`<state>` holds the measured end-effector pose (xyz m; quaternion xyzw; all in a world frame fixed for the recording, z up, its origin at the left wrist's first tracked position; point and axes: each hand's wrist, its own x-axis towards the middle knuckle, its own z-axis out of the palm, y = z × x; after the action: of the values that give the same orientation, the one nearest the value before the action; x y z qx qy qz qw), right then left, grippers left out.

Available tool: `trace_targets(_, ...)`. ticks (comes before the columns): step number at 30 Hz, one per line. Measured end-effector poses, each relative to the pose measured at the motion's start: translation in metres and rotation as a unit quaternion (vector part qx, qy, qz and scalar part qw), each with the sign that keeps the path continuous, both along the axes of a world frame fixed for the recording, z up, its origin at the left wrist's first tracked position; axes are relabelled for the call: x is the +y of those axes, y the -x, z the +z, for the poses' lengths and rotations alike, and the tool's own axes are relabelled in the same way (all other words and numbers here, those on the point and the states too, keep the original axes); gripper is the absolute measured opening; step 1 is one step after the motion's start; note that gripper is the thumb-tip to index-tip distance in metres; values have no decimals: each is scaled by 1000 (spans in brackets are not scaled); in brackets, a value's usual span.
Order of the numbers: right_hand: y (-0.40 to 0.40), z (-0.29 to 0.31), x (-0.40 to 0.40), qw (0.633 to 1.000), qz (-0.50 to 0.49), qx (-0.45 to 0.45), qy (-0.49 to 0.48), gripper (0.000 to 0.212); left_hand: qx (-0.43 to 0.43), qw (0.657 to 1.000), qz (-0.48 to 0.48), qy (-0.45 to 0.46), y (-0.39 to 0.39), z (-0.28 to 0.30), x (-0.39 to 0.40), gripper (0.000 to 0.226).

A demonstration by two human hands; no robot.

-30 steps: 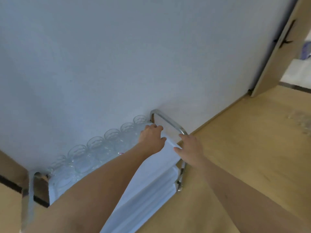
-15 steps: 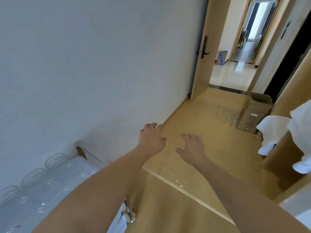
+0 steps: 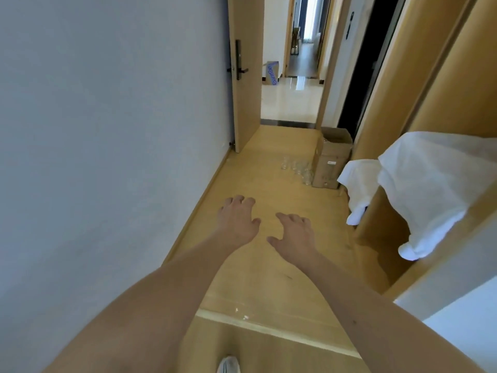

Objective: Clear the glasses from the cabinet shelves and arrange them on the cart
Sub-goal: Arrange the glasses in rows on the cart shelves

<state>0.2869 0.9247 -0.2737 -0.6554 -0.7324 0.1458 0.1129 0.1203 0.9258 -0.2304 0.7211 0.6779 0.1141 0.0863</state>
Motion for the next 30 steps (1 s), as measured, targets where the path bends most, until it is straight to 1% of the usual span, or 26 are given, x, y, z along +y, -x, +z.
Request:
trace_targets(5,-10,-4,93,999,-50,0,6,74,0,999,-38,6,-11,-13,113,58)
trace_targets(12,-13,9,221,994,-104,0,21,73,-1,995,-94,15,-12,-8,263,57)
trace_targets(16,-21,4,274,990,-133,-3,43,72,-7,994,-101,30,-16,-13,330,57)
trace_targets(20,-29,-4,337,988,-145,13,58,71,-11,993,-105,46,-24,-24,397,57)
trace_targets(26,-48,-27,458,987,-149,23,52,69,-2,994,-109,33,-48,-41,516,58)
trace_targets(30,-70,-36,535,984,-156,41,74,68,5,994,-92,59,-69,-48,592,59)
